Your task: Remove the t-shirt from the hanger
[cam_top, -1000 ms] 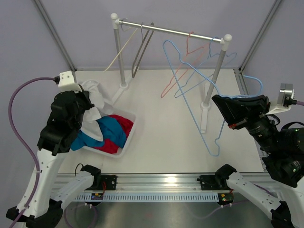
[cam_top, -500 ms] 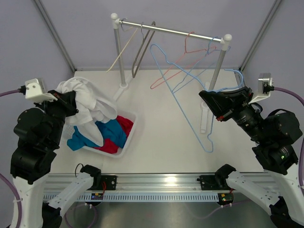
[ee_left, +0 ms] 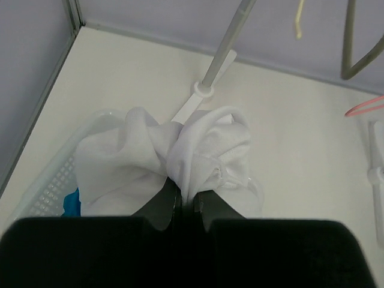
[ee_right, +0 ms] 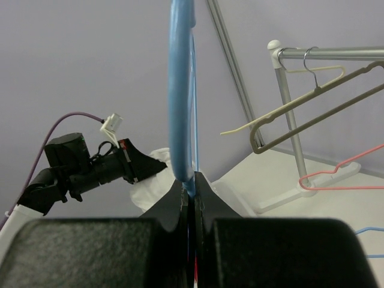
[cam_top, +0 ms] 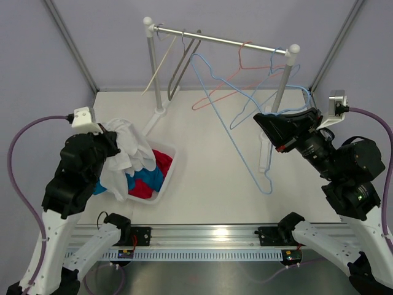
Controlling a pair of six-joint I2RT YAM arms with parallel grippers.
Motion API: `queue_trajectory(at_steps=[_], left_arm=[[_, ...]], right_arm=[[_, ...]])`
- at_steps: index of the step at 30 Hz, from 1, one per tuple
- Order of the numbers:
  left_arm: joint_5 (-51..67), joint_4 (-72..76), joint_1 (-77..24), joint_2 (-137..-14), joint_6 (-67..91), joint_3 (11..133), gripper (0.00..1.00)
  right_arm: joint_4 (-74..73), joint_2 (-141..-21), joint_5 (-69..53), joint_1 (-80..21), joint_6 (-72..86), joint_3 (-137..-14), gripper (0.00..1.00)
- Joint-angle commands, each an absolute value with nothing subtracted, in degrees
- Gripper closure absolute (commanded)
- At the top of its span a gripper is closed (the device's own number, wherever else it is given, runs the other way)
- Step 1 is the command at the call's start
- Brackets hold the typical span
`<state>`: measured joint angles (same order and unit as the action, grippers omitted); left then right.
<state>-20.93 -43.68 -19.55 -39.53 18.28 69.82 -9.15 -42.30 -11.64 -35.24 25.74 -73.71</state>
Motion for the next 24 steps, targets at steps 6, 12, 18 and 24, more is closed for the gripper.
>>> queue_trajectory(at_steps=[6, 12, 18, 24], left_arm=[[-23.9, -29.0, -18.5, -45.9, 18.7, 63.2, 1.0], [-20.0, -30.3, -17.6, -39.9, 26.3, 52.9, 1.0], [-17.2, -32.5, -17.6, -33.0, 35.7, 39.0, 0.84], [-14.2, -30.7, -17.8, -32.8, 38.6, 35.3, 0.22]], right_arm=[[-6.7, -45.3, -8.6, -35.5, 25.8, -73.7, 1.0], [-6.9, -51.7, 1.6, -36.6, 27.5, -73.5, 1.0], [-2.9, -53.5, 14.0, -42.2, 27.6, -70.2, 1.0], [-4.0, -56.8, 24.4, -46.3, 27.4, -71.2, 1.0]])
